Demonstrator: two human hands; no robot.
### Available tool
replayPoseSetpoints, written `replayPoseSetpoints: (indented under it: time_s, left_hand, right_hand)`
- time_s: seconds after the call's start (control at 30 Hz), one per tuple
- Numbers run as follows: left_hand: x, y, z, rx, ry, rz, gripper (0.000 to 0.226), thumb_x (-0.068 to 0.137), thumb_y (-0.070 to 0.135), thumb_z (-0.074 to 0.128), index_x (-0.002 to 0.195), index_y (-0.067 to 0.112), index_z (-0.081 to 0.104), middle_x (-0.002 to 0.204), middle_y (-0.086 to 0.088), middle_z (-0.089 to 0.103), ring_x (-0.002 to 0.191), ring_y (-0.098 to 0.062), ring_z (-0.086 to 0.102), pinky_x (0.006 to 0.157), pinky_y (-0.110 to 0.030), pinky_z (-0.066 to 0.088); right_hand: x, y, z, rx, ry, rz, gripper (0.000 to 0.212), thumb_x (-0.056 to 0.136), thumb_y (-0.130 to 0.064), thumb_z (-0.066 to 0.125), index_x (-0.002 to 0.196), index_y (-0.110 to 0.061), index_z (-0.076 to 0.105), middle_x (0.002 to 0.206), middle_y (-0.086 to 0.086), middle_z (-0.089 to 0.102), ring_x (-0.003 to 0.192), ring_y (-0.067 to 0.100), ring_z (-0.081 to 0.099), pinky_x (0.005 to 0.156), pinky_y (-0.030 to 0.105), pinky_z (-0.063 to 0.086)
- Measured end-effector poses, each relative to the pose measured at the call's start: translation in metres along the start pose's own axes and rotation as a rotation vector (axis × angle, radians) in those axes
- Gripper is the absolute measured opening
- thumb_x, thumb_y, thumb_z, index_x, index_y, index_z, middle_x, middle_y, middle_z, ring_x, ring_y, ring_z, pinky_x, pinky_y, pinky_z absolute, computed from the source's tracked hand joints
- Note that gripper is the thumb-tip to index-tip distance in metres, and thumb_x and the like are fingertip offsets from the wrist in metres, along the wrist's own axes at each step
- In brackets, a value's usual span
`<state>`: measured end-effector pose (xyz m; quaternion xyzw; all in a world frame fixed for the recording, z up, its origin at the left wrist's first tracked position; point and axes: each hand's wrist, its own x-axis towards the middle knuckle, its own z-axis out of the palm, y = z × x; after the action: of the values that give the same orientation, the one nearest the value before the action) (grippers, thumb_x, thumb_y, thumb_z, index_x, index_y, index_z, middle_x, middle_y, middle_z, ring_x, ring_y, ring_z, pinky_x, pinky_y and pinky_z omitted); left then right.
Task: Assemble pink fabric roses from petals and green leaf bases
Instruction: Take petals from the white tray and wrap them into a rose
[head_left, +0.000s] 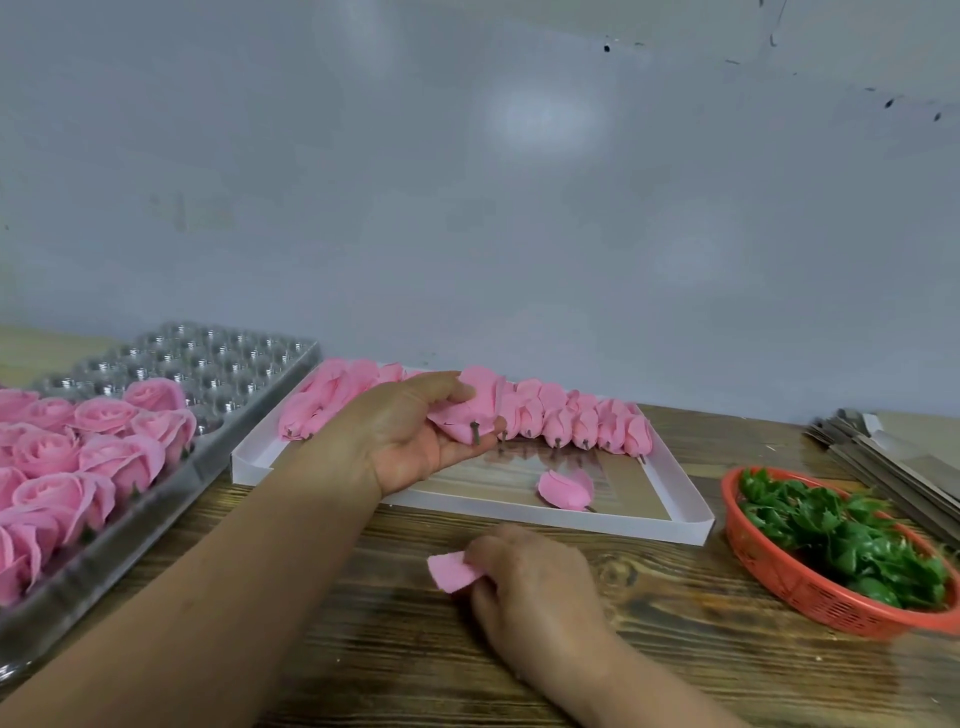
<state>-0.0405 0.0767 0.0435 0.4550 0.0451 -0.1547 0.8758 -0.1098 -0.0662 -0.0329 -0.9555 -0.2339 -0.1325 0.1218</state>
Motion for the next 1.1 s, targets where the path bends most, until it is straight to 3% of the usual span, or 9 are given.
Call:
replayPoseSetpoints:
  time_s: [0.1, 0.2, 0.33, 0.47, 0.6, 0.7, 0.77, 0.9, 1.1]
  left_hand:
    - [-0.001, 0.002, 0.000, -0.019, 0.000, 0.006, 0.012, 0.088, -0.007, 0.053, 0.097, -0.001, 0.054, 0.103, -0.025, 0.063, 0.062, -0.034, 0.068, 0.053, -0.043, 0.059]
    - [-0.003, 0.006, 0.001, -0.051, 0.014, 0.046, 0.007, 0.089, -0.007, 0.050, 0.089, -0.001, 0.054, 0.087, -0.022, 0.065, 0.055, -0.031, 0.068, 0.047, -0.042, 0.058]
    - [-0.008, 0.022, -0.002, -0.097, 0.075, 0.125, 0.007, 0.090, -0.006, 0.050, 0.088, 0.001, 0.051, 0.102, -0.024, 0.055, 0.061, -0.035, 0.068, 0.049, -0.041, 0.058]
    - [-0.017, 0.050, -0.010, -0.209, 0.120, 0.220, 0.005, 0.092, -0.003, 0.049, 0.089, 0.000, 0.048, 0.104, -0.027, 0.051, 0.081, -0.035, 0.061, 0.053, -0.040, 0.057]
    - [-0.030, 0.080, -0.027, -0.317, 0.148, 0.361, 0.022, 0.077, -0.010, 0.057, 0.094, 0.001, 0.048, 0.102, -0.023, 0.052, 0.085, -0.030, 0.059, 0.065, -0.035, 0.059]
    - [-0.037, 0.093, -0.039, -0.333, 0.192, 0.439, 0.004, 0.092, 0.002, 0.049, 0.096, 0.002, 0.048, 0.107, -0.022, 0.050, 0.083, -0.028, 0.061, 0.065, -0.031, 0.060]
    - [-0.038, 0.098, -0.046, -0.352, 0.204, 0.461, 0.004, 0.094, 0.004, 0.048, 0.097, 0.002, 0.048, 0.109, -0.023, 0.051, 0.082, -0.028, 0.062, 0.064, -0.031, 0.060]
    - [-0.036, 0.097, -0.049, -0.367, 0.197, 0.459, 0.007, 0.093, 0.004, 0.050, 0.100, 0.003, 0.050, 0.110, -0.022, 0.052, 0.078, -0.029, 0.064, 0.060, -0.031, 0.060]
    - [-0.031, 0.092, -0.046, -0.346, 0.195, 0.446, 0.010, 0.092, 0.003, 0.051, 0.102, 0.003, 0.050, 0.110, -0.023, 0.053, 0.063, -0.029, 0.067, 0.057, -0.030, 0.058]
  right_hand:
    - [0.002, -0.012, 0.006, 0.058, -0.013, 0.012, 0.021, 0.088, -0.027, 0.043, 0.100, -0.022, 0.060, 0.104, -0.002, 0.061, 0.100, 0.023, 0.056, 0.076, 0.035, 0.043]
    - [0.010, -0.005, -0.006, 0.284, 0.175, 0.156, 0.016, 0.084, -0.026, 0.050, 0.086, -0.025, 0.065, 0.085, -0.006, 0.068, 0.080, 0.012, 0.060, 0.072, 0.028, 0.045]
    - [0.033, 0.045, -0.034, 0.211, 0.425, 0.361, 0.030, 0.085, -0.018, 0.053, 0.056, -0.024, 0.047, 0.051, -0.008, 0.046, 0.059, 0.021, 0.047, 0.051, 0.027, 0.026]
    - [0.048, 0.085, -0.038, 0.000, 0.273, 0.526, 0.020, 0.084, -0.017, 0.048, 0.065, -0.023, 0.049, 0.061, -0.005, 0.049, 0.067, 0.026, 0.046, 0.050, 0.027, 0.027]
    - [0.055, 0.101, -0.035, -0.095, 0.009, 0.436, 0.020, 0.089, -0.033, 0.051, 0.079, -0.021, 0.065, 0.085, 0.001, 0.064, 0.077, 0.023, 0.057, 0.065, 0.028, 0.045]
    - [0.058, 0.103, -0.036, 0.031, -0.239, 0.382, 0.041, 0.085, -0.053, 0.056, 0.059, -0.022, 0.053, 0.061, -0.005, 0.051, 0.064, 0.014, 0.049, 0.065, 0.029, 0.040]
    - [0.061, 0.105, -0.038, 0.061, -0.269, 0.403, 0.048, 0.085, -0.054, 0.055, 0.054, -0.020, 0.046, 0.054, -0.005, 0.044, 0.057, 0.012, 0.043, 0.059, 0.027, 0.033]
    - [0.064, 0.108, -0.030, 0.110, -0.250, 0.431, 0.035, 0.079, -0.054, 0.063, 0.070, -0.020, 0.064, 0.066, -0.006, 0.062, 0.070, 0.013, 0.057, 0.070, 0.027, 0.044]
    - [0.067, 0.121, -0.019, 0.148, -0.070, 0.539, 0.035, 0.084, -0.024, 0.058, 0.052, -0.017, 0.046, 0.047, -0.003, 0.043, 0.050, 0.014, 0.041, 0.050, 0.024, 0.029]
